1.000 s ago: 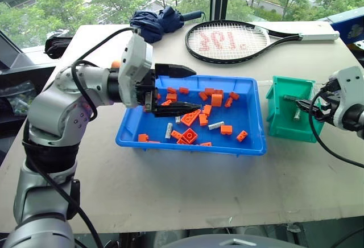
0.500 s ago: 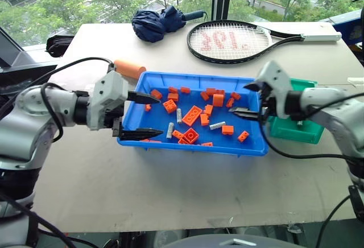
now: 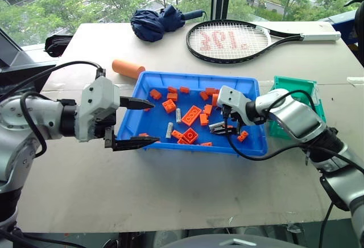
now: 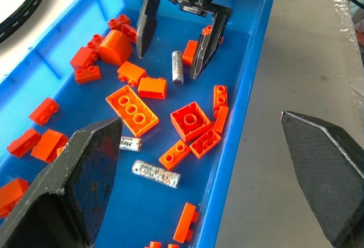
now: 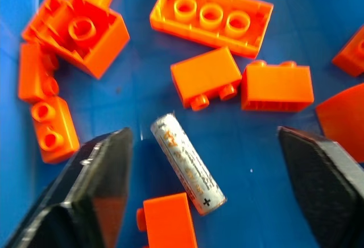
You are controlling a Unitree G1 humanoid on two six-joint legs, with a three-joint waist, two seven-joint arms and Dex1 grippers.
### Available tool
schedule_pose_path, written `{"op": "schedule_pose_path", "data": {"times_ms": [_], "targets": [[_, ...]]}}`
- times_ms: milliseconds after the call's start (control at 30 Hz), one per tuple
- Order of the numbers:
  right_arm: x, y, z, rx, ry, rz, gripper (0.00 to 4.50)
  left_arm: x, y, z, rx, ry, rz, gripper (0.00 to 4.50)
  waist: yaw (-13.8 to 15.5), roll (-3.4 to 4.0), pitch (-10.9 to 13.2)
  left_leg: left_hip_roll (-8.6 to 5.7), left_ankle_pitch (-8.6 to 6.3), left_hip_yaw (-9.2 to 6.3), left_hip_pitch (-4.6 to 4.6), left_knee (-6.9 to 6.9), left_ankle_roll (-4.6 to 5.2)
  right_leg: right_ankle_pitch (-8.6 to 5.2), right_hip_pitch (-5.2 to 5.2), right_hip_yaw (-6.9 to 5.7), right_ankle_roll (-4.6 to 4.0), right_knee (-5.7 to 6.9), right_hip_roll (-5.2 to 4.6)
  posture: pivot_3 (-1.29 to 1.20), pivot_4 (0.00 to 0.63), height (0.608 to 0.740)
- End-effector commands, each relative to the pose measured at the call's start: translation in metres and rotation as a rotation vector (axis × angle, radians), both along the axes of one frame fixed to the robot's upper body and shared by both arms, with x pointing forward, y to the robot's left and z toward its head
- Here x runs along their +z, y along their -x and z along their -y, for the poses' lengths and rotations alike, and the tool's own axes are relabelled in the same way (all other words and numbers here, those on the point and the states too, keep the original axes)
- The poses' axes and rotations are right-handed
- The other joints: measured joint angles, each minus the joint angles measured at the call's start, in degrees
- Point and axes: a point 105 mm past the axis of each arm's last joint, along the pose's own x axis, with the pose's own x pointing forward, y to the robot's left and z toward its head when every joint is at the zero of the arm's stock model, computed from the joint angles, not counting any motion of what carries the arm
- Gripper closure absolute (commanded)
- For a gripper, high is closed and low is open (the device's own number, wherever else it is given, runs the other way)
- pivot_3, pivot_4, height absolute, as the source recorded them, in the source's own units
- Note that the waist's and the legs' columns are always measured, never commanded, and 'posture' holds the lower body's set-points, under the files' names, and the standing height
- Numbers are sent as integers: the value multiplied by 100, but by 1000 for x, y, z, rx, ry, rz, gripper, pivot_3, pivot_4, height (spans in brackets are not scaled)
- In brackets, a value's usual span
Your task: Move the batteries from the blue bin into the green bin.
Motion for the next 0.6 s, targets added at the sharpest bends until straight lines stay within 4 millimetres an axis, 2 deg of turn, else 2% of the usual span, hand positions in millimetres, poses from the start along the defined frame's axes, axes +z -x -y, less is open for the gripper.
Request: {"op": "schedule_pose_path", "data": {"times_ms": [33, 133, 200, 300, 400, 467, 567, 600], "targets": [[6, 3, -5, 44, 22, 40, 2070, 11, 2, 3, -18, -14, 43, 0, -3, 0, 0, 0, 0, 0, 0, 0, 0, 0, 0, 0, 0, 0, 0, 0, 150, 740], [6, 5, -7, 45, 18, 45, 3647, 12, 1, 6, -31, -11, 45, 0, -3, 0, 0, 0, 0, -2, 1, 0, 1, 0, 0, -1, 0, 1, 1, 0, 150, 740], [9, 6, -8, 41, 6, 52, 4452, 14, 1, 9, -45, -7, 46, 0, -4, 0, 0, 0, 0, -1, 1, 0, 0, 0, 0, -1, 0, 1, 1, 0, 150, 740], [19, 7, -8, 27, -29, 71, 4452, 17, -1, 14, -68, 9, 53, 0, -6, 0, 0, 0, 0, -2, 0, 0, 0, 0, 0, -1, 0, 2, 1, 0, 150, 740], [40, 14, -3, 2, -108, 75, 4452, 24, -2, 25, -101, 60, 73, 0, 11, 0, 0, -1, 0, -7, -5, 1, 0, 0, -1, -4, 0, 1, 1, 0, 150, 740], [62, 17, 12, -57, -162, 98, 4452, 32, -4, 36, -136, 118, 89, 0, 41, 0, 0, -2, -1, -15, -14, 8, 1, 0, -2, -11, 0, 2, -1, 0, 150, 740], [83, 19, 28, -138, -216, 129, 4452, 39, -6, 45, -162, 172, 106, 0, 95, 0, 0, -4, -1, -36, -37, 32, 1, 1, -9, -30, 1, 3, -1, 0, 150, 740], [92, 17, 40, -193, -231, 154, 4452, 42, -7, 50, -178, 199, 110, 0, 100, 0, 0, -4, -1, -45, -45, 42, 1, 1, -10, -40, 1, 4, -1, 0, 150, 740]]}}
